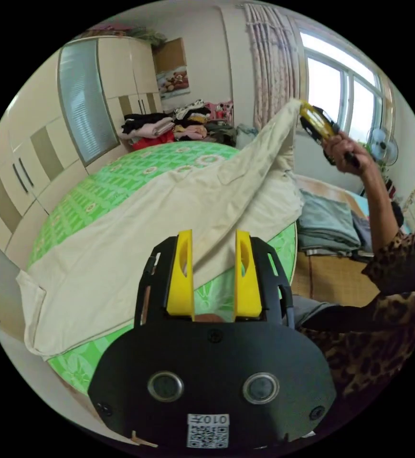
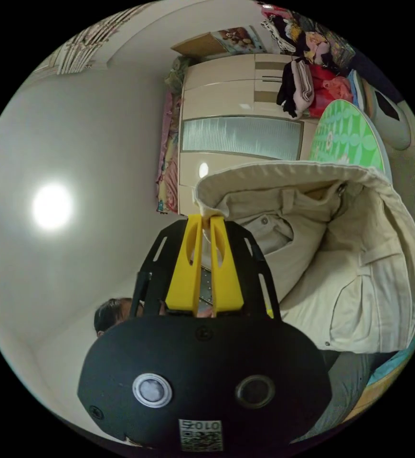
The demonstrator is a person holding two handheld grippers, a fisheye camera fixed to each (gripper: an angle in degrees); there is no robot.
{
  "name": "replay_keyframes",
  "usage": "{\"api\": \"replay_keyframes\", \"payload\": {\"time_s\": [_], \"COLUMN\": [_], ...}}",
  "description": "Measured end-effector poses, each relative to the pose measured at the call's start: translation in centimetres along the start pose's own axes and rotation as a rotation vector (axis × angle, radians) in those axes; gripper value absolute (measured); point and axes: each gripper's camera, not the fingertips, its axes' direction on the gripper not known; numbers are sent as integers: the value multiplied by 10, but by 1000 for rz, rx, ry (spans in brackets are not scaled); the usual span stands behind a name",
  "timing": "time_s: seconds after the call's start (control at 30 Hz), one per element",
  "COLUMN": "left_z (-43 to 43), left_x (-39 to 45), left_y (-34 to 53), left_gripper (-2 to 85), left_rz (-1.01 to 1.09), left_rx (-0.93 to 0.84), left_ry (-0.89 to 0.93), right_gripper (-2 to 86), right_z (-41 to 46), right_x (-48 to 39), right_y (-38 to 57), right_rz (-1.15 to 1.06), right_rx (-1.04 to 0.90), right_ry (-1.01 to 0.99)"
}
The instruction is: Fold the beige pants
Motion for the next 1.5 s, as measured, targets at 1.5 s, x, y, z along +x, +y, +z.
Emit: {"api": "replay_keyframes", "payload": {"time_s": [1.5], "left_z": [-24], "left_x": [-24], "left_y": [-77], "left_gripper": [-2], "left_rz": [102], "left_rx": [-117], "left_ry": [134], "right_gripper": [182], "right_z": [-240], "right_x": [302], "right_y": [176], "right_rz": [194], "right_rx": [-36], "right_ry": [182]}}
